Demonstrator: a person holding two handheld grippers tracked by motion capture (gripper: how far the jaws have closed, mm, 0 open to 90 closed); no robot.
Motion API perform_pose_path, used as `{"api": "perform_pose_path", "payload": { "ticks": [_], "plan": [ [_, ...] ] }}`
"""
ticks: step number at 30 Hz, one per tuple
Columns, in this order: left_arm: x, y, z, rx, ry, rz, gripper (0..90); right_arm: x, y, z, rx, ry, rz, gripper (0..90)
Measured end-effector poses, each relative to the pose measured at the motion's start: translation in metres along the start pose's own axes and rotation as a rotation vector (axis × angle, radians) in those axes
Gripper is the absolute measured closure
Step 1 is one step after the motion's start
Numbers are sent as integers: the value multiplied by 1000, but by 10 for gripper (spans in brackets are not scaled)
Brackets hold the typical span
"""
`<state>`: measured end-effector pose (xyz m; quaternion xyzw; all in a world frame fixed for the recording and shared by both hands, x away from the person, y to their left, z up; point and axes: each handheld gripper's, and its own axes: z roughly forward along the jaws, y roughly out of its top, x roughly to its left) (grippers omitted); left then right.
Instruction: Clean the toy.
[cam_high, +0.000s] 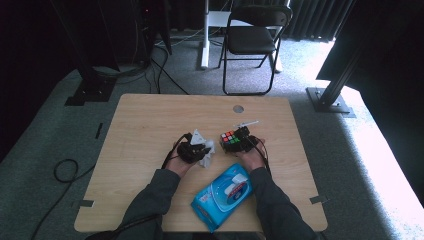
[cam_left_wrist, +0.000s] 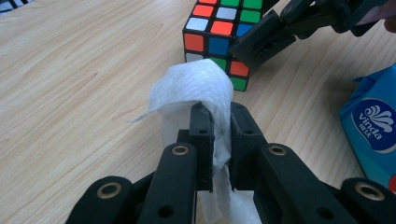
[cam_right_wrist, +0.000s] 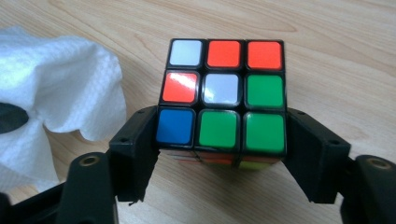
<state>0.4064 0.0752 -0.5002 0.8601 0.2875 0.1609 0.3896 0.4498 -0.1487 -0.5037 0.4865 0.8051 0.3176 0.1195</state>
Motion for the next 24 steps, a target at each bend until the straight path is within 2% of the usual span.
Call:
{"api": "perform_pose_path", "payload": {
  "ticks": [6,10,14,18,24],
  "plan": [
    [0,0,0,1,1,3,818,-1,0,0,-5,-1,-17,322],
    [0,0,0,1,1,2,817,-1,0,3,2,-1,-25,290],
    [1,0,0,-1,3,2,818,-2,-1,8,20,2,-33,314],
    [1,1,-1,-2,4,2,818,1,0,6,8,-39,-80,342],
    [1,0,-1,-1,5,2,818,-3,-2,5,-15,-19,-69,345]
  ]
}}
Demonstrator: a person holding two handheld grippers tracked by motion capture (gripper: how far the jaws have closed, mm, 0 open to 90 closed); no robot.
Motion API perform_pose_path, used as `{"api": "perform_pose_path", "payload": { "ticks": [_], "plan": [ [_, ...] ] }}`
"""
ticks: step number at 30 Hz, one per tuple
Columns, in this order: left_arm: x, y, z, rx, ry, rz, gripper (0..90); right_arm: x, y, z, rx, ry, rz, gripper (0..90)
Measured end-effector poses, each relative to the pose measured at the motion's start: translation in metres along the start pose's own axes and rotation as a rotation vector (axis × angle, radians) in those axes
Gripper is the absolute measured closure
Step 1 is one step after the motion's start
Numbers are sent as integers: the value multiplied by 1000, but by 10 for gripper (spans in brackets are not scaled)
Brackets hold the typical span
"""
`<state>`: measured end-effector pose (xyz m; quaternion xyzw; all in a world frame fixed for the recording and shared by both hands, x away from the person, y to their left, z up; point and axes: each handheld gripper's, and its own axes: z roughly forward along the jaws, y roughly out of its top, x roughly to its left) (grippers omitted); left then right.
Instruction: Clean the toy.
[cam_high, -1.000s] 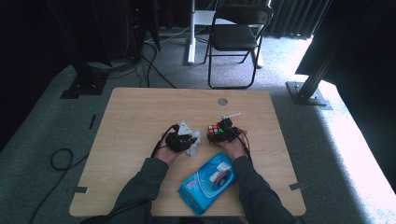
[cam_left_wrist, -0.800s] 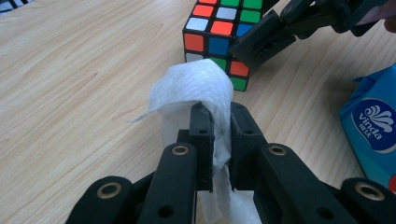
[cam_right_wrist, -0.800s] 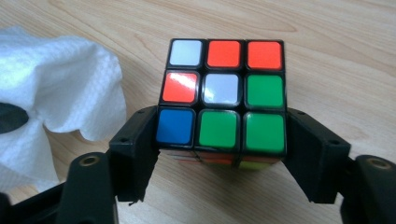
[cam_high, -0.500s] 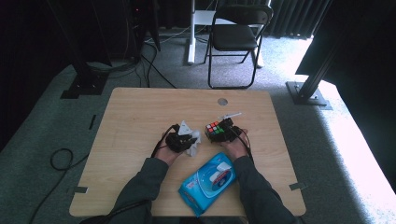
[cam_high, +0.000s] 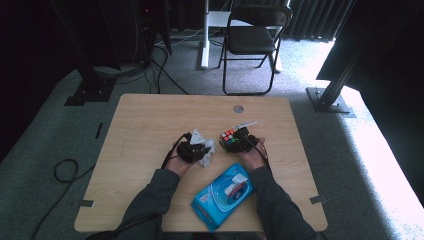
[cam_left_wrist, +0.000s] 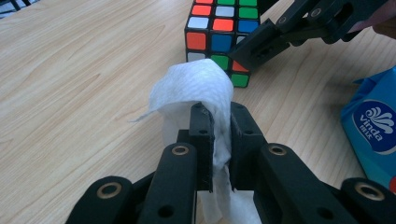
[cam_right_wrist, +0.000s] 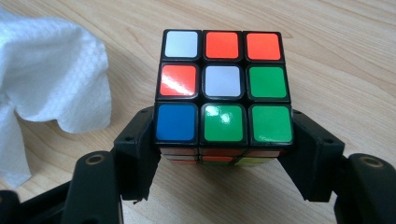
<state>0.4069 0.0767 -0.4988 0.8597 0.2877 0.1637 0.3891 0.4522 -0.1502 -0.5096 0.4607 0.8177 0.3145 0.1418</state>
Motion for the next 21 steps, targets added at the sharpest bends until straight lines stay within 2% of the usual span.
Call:
{"api": "perform_pose_path", "payload": {
  "ticks": [7,21],
  "plan": [
    [1,0,-1,-3,2,-2,818,-2,-3,-6,-38,29,-14,345],
    [4,3,-5,-10,15,1,819,5,-2,-18,-62,66,-113,345]
  ]
}}
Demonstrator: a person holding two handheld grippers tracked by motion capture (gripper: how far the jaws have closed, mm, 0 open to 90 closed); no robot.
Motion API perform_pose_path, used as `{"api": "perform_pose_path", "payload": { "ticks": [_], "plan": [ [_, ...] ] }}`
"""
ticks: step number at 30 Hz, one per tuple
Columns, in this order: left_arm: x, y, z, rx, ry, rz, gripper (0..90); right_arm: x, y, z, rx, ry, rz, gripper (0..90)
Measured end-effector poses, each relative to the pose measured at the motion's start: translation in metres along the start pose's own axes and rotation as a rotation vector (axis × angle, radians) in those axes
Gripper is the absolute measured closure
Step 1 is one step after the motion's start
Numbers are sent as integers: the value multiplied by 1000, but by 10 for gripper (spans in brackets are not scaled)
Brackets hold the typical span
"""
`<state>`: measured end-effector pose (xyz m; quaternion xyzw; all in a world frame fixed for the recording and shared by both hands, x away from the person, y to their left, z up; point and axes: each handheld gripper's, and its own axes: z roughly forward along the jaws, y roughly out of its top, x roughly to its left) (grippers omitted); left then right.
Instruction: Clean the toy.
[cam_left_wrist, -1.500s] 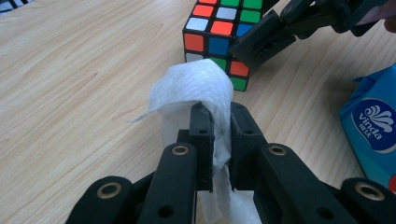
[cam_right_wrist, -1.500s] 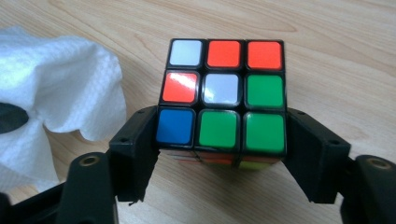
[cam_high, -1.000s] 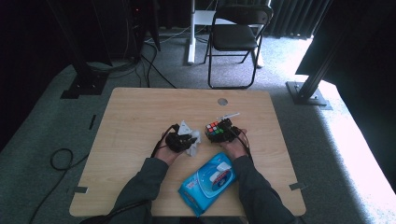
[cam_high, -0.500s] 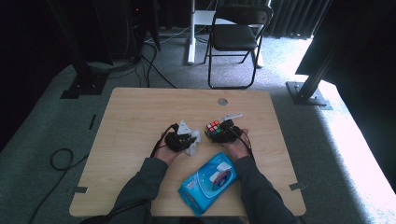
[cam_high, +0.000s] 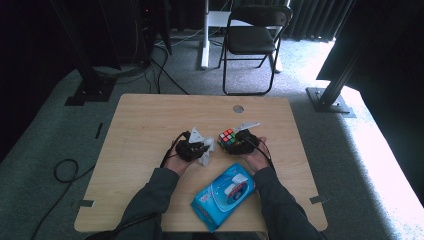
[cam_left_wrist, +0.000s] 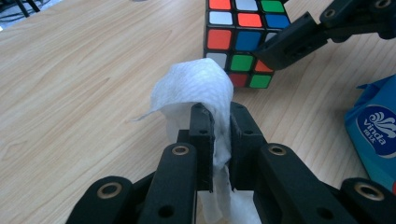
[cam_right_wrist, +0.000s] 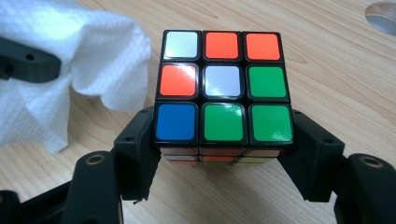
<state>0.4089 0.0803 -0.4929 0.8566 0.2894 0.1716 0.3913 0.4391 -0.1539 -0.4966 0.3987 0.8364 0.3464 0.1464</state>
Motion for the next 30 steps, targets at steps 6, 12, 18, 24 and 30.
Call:
{"api": "perform_pose_path", "payload": {
  "ticks": [6,12,18,24,30],
  "plan": [
    [1,1,-2,-12,-3,-10,819,5,1,-2,-8,23,-41,345],
    [1,3,-2,-24,-2,-13,822,10,1,-4,-15,41,-84,345],
    [3,5,-5,-29,2,-16,822,13,1,-5,-18,63,-112,345],
    [4,6,-5,-41,-4,-30,823,17,2,-6,-27,88,-145,345],
    [5,6,-6,-43,-1,-33,824,22,3,-6,-28,114,-174,345]
  ]
}}
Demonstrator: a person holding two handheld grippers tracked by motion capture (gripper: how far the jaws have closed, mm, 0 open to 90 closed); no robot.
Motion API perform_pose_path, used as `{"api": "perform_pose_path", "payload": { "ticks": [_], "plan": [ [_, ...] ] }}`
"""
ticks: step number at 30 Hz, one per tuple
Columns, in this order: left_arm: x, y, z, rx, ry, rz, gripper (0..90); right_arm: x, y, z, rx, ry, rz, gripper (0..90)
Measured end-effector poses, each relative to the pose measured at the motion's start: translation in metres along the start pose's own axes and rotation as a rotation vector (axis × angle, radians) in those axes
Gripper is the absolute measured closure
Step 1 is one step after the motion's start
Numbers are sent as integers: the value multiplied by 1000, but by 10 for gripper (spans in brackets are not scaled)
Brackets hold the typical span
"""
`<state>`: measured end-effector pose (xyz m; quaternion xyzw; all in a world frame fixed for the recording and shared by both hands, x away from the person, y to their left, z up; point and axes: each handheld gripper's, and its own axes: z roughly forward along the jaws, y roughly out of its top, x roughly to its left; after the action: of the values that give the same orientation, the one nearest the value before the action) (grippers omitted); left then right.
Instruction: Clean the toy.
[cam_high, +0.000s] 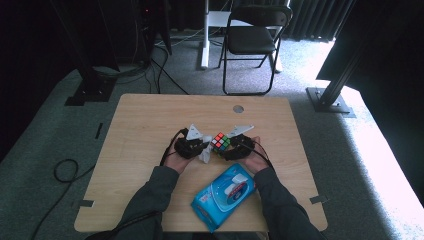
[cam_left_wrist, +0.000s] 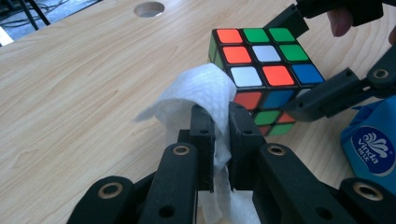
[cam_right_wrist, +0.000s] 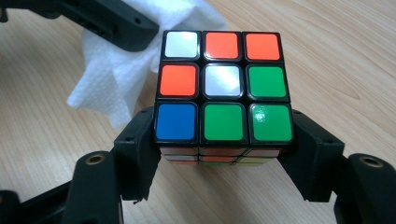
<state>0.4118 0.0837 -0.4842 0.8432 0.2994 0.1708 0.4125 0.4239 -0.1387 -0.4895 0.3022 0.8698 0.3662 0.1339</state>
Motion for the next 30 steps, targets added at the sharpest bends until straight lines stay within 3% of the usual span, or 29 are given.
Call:
{"api": "perform_pose_path", "payload": {
  "ticks": [16,30],
  "plan": [
    [4,3,-3,-25,-5,-26,825,13,1,2,-15,62,-79,345],
    [6,8,-3,-49,-9,-46,825,20,1,4,-11,106,-119,345]
  ]
}}
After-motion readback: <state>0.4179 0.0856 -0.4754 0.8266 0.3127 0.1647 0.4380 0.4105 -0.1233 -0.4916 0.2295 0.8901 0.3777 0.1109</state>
